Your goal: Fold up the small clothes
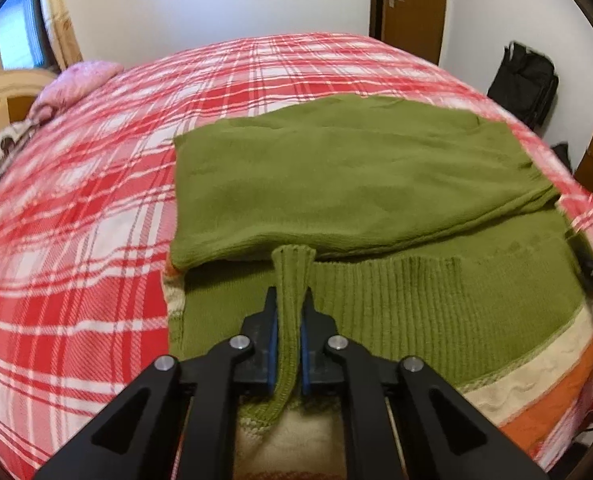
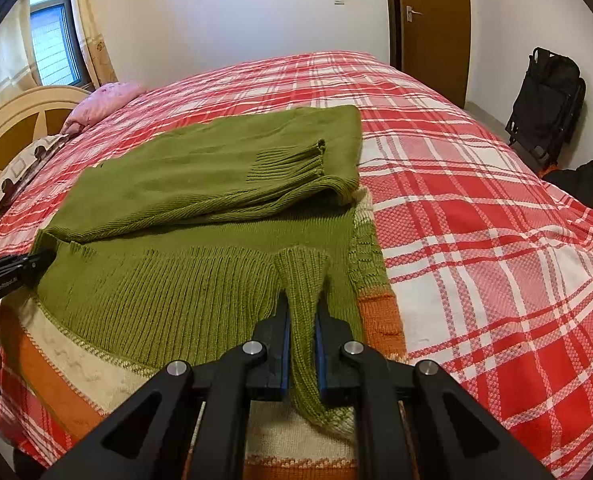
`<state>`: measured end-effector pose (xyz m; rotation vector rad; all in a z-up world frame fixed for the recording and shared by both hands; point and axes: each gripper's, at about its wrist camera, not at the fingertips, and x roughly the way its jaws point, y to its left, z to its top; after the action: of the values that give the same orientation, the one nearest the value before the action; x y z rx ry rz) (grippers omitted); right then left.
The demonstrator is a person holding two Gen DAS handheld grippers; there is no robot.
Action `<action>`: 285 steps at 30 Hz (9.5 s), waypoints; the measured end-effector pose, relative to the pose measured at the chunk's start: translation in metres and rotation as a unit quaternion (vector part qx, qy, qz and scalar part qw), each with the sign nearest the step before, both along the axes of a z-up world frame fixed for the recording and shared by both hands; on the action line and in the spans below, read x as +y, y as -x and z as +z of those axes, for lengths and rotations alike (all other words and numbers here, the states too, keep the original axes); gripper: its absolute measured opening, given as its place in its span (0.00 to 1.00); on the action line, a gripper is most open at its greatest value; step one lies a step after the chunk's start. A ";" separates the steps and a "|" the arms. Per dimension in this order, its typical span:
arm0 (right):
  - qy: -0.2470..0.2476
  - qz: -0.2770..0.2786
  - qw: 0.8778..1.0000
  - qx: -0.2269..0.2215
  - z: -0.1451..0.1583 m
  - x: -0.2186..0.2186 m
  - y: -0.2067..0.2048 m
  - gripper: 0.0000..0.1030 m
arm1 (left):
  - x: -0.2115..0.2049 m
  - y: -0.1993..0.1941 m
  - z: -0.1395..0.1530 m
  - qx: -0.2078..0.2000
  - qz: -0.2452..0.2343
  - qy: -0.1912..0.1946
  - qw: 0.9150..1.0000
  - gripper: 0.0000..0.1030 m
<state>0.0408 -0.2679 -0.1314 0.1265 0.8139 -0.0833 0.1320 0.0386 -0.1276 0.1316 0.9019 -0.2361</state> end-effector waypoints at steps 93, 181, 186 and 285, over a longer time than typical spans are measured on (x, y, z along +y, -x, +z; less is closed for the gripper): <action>0.089 0.020 0.992 -0.084 0.056 0.010 -0.155 0.09 | 0.038 -0.142 0.005 0.048 0.053 0.102 0.992 0.31; 0.064 -0.013 0.997 -0.042 -0.002 0.061 -0.095 0.63 | 0.033 0.016 0.001 -0.002 0.179 0.072 0.981 0.79; 0.062 -0.012 0.997 -0.044 -0.002 0.061 -0.095 0.64 | 0.051 0.014 -0.007 0.011 0.198 0.160 0.967 0.73; -0.116 0.173 0.977 0.056 0.062 0.073 -0.216 0.10 | -0.079 0.013 0.053 -0.082 -0.005 0.204 0.975 0.19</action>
<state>0.2566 -0.1952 -0.0693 0.1993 0.9464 0.3367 0.1186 -0.0406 -0.0746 -0.2237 0.6723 -0.4098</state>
